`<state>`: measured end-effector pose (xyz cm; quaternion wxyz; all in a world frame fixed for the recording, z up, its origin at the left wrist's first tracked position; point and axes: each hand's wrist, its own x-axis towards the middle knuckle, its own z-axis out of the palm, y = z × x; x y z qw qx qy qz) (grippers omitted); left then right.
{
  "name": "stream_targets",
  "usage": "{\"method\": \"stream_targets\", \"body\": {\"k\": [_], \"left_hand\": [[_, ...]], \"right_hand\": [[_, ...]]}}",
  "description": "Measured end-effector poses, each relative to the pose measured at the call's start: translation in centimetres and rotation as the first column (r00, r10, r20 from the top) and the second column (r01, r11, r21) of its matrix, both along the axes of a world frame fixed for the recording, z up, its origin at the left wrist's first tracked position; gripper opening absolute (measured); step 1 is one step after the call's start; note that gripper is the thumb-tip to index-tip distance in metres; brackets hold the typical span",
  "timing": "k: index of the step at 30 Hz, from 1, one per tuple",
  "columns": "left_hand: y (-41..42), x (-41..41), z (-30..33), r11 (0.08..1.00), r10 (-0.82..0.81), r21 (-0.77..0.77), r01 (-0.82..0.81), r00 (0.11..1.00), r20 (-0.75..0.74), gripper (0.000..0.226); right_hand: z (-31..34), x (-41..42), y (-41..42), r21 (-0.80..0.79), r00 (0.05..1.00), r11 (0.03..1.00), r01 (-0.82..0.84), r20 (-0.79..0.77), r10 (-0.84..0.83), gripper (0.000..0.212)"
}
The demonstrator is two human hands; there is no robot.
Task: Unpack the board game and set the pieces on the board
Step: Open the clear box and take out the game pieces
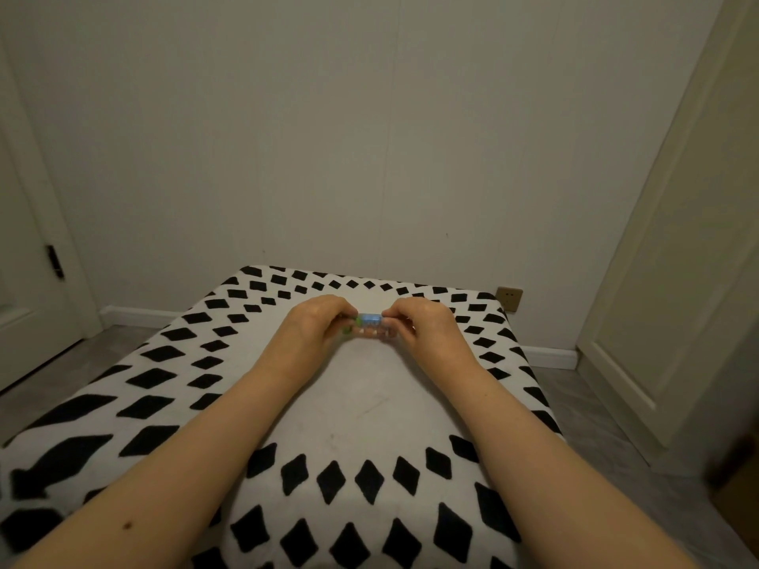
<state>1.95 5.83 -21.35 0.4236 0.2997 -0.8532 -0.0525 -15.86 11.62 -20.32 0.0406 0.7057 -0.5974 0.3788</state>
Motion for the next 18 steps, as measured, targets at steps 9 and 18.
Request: {"method": "stream_targets", "body": {"k": [9, 18], "left_hand": [[-0.11, 0.26, -0.07, 0.999, -0.002, 0.039, 0.002, 1.000, 0.005, 0.016], [0.01, 0.35, -0.11, 0.996, -0.055, 0.082, 0.045, 0.992, 0.116, 0.031]], "right_hand": [[0.10, 0.19, 0.50, 0.011, 1.000, 1.000, -0.001, 0.010, 0.001, 0.017], [0.10, -0.61, 0.76, 0.168, 0.992, 0.986, 0.001, 0.122, -0.022, 0.029]]}}
